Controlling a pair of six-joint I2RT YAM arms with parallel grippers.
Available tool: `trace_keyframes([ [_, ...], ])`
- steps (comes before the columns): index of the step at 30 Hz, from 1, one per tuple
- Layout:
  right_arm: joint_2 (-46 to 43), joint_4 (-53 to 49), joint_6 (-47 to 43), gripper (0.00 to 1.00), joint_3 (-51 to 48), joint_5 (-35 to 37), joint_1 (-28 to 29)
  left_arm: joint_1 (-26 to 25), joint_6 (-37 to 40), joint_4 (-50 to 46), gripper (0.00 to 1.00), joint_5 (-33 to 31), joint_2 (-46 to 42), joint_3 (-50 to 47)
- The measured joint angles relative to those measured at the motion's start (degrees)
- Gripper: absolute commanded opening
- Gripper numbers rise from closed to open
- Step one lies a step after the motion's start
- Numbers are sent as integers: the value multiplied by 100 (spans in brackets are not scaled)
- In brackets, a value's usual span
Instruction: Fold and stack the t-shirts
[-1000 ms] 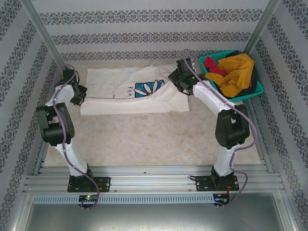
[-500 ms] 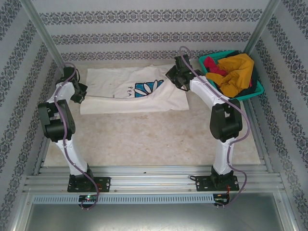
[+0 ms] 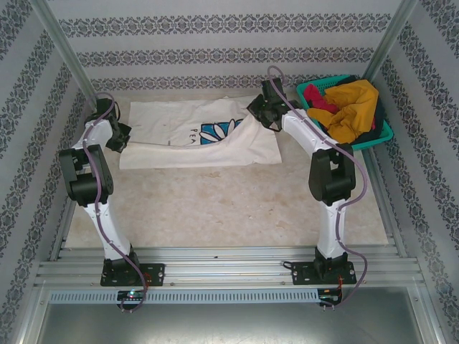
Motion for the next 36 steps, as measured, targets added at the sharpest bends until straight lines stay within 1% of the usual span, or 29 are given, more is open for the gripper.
trace_keyframes([
  [17,485,-245,-107,0,623,-55,0,0,33,-109,1,-46,400,426],
  [20,535,-249,-107,2,671,-70,0,0,33,-151,3,-44,426,463],
  [21,551,-249,-107,5,673,-72,0,0,33,-155,4,-44,431,483],
  [22,568,-249,-107,15,673,-72,0,0,35,-160,8,-44,431,501],
  [23,586,-249,-122,35,678,-74,0,0,44,-166,18,-42,431,522],
  [24,608,-249,-133,52,688,-94,-9,0,52,-166,34,-42,431,533],
  [25,627,-238,-153,64,704,-114,-15,0,74,-166,53,-37,431,544],
  [26,632,-227,-192,72,713,-133,-24,2,98,-162,67,-20,431,549],
  [28,632,-153,-356,81,713,-160,-37,4,133,-157,96,46,431,551],
  [29,616,-59,-483,83,691,-162,-37,-2,162,-98,100,63,415,511],
  [31,452,203,-715,86,398,-133,-37,-20,205,72,100,66,293,291],
  [33,94,463,-894,86,-197,-7,-37,-46,273,190,100,66,70,-28],
  [35,-424,780,-1069,86,-1034,175,-37,-94,332,330,100,61,-251,-435],
  [36,-658,876,-1128,84,-1384,262,-37,-133,345,413,100,63,-431,-649],
])
